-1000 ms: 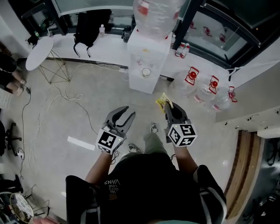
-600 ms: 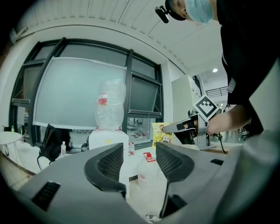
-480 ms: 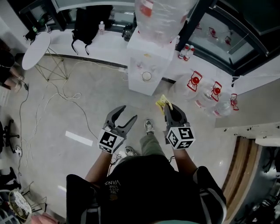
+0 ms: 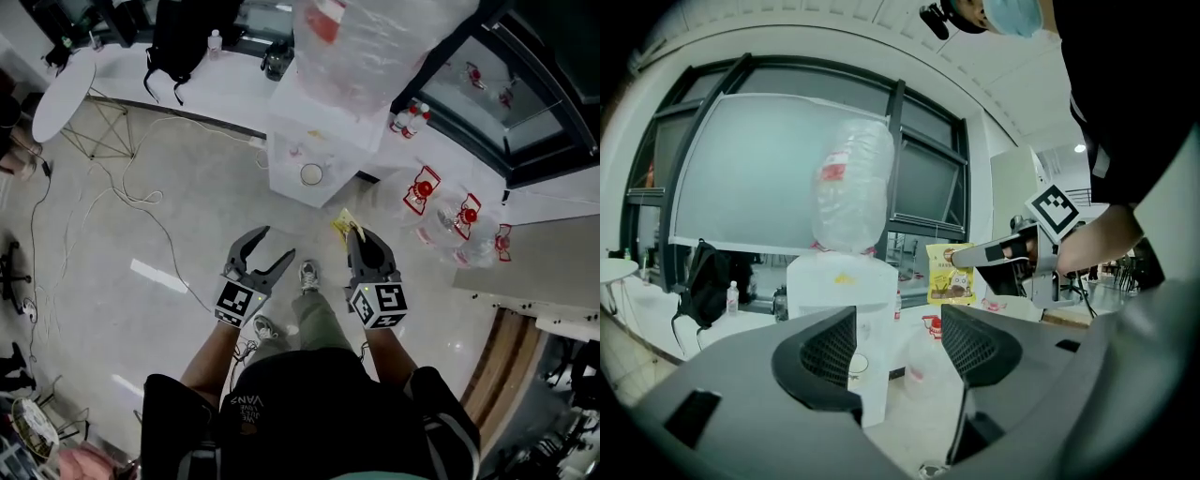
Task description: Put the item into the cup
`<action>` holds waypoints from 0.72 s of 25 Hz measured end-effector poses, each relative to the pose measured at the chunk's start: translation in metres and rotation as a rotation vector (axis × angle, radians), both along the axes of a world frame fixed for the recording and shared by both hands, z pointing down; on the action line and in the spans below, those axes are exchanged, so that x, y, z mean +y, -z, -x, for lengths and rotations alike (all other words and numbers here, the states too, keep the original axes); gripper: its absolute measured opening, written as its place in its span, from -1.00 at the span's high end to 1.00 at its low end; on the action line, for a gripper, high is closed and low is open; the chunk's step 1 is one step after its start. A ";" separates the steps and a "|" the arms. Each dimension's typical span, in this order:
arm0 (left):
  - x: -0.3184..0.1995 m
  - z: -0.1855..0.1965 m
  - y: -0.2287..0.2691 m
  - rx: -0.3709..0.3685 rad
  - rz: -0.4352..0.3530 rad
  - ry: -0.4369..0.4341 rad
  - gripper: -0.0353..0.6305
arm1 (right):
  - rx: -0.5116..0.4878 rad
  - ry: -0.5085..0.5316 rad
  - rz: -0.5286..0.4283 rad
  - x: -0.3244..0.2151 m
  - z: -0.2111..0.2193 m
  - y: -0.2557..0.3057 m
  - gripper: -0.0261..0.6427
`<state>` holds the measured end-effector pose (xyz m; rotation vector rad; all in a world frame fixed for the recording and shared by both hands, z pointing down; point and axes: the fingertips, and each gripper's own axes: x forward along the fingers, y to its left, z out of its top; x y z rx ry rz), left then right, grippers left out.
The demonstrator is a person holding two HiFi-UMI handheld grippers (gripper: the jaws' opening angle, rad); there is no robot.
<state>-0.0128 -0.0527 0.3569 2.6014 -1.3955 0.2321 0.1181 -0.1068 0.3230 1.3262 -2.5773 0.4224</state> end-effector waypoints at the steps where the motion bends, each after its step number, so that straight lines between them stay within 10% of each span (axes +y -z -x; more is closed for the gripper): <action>1: -0.008 0.000 -0.009 -0.005 0.006 0.000 0.05 | 0.004 0.004 0.001 -0.008 0.001 -0.006 0.78; 18: -0.105 0.011 -0.145 -0.046 0.041 0.056 0.01 | 0.117 0.124 -0.021 -0.113 0.039 -0.126 0.78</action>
